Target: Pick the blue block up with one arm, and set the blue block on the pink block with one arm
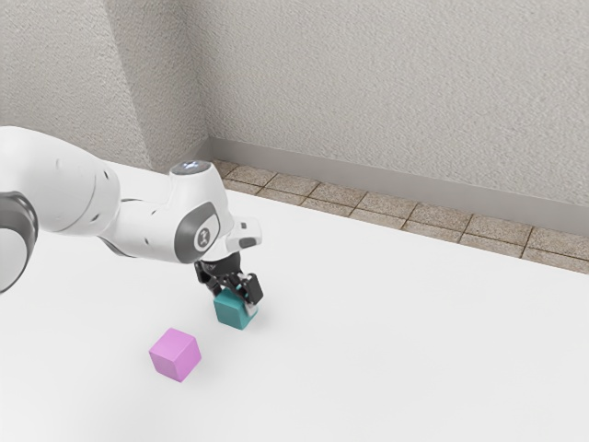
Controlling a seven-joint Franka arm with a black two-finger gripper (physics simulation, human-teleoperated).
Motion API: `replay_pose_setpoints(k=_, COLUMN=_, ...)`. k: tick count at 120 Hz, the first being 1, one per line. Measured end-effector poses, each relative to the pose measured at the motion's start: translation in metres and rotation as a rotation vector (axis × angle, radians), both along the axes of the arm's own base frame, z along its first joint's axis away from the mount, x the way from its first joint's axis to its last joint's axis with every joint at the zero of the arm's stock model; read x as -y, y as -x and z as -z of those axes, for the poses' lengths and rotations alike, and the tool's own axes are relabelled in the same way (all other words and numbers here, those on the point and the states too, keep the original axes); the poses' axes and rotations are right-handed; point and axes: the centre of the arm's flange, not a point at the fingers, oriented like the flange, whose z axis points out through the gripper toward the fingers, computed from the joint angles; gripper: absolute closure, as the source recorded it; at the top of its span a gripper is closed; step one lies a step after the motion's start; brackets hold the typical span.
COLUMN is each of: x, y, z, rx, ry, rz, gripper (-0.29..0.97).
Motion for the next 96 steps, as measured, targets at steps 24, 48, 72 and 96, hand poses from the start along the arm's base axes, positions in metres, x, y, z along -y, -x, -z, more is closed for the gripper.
replay_pose_setpoints(k=24, x=0.003, y=0.0, z=0.0, rx=-0.002, ry=-0.001, rz=0.004, gripper=0.27)
replay_pose_setpoints(k=48, x=0.001, y=-0.001, z=-0.005, rx=0.007, ry=-0.004, rz=-0.002, gripper=0.32)
replay_pose_setpoints(k=72, x=-0.017, y=0.029, z=-0.069, rx=0.077, ry=0.014, rz=-0.028, gripper=0.35)
replay_pose_setpoints(k=96, x=-0.027, y=0.11, z=-0.099, rx=0.075, ry=0.044, rz=0.001, gripper=0.32)
